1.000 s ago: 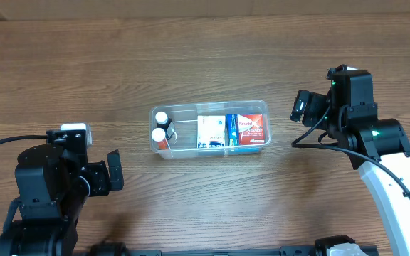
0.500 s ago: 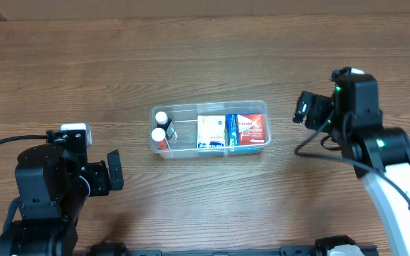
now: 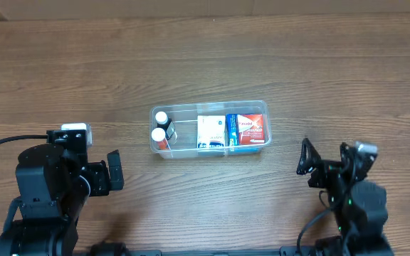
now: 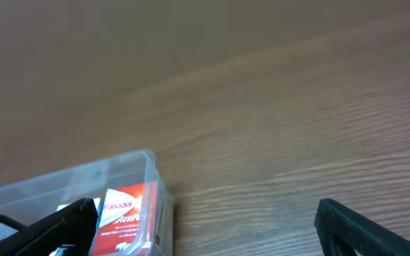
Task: Pack container
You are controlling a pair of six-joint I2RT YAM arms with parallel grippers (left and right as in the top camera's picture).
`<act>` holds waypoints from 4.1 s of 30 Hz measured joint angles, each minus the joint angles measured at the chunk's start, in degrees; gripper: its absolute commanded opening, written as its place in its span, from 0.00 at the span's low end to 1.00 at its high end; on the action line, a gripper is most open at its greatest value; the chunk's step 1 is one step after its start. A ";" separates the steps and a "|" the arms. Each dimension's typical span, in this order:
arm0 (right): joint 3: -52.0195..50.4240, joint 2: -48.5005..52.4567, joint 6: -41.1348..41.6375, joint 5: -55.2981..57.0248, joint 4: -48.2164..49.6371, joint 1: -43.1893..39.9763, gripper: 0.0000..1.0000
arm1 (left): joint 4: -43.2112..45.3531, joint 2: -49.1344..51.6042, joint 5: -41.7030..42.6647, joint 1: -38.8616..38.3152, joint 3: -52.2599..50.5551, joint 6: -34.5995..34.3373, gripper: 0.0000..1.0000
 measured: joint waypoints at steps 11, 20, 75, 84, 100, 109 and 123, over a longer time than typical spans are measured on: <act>-13.70 -12.63 -4.76 -8.37 9.68 0.00 1.00 | 0.00 -0.02 0.02 0.00 0.00 0.00 1.00; -16.59 -14.97 -12.48 -10.58 13.49 0.00 1.00 | 0.00 -0.02 0.02 0.00 0.00 0.00 1.00; -17.57 -14.97 -21.33 -2.40 14.82 1.51 1.00 | -3.41 -0.09 0.04 0.00 0.00 0.00 1.00; -17.64 -15.02 -21.29 -2.38 14.91 1.51 1.00 | 2.23 -14.40 0.00 0.00 -10.54 0.26 1.00; -17.77 -15.02 -21.31 -2.38 14.97 1.51 1.00 | 43.74 -41.68 0.02 0.00 -47.93 2.19 1.00; -17.77 -15.02 -21.31 -2.40 14.99 1.51 1.00 | 67.63 -42.77 2.67 0.02 -58.75 5.29 1.00; -17.77 -15.02 -21.31 -2.40 14.95 1.51 1.00 | 72.98 -42.77 7.80 0.02 -64.32 6.19 1.00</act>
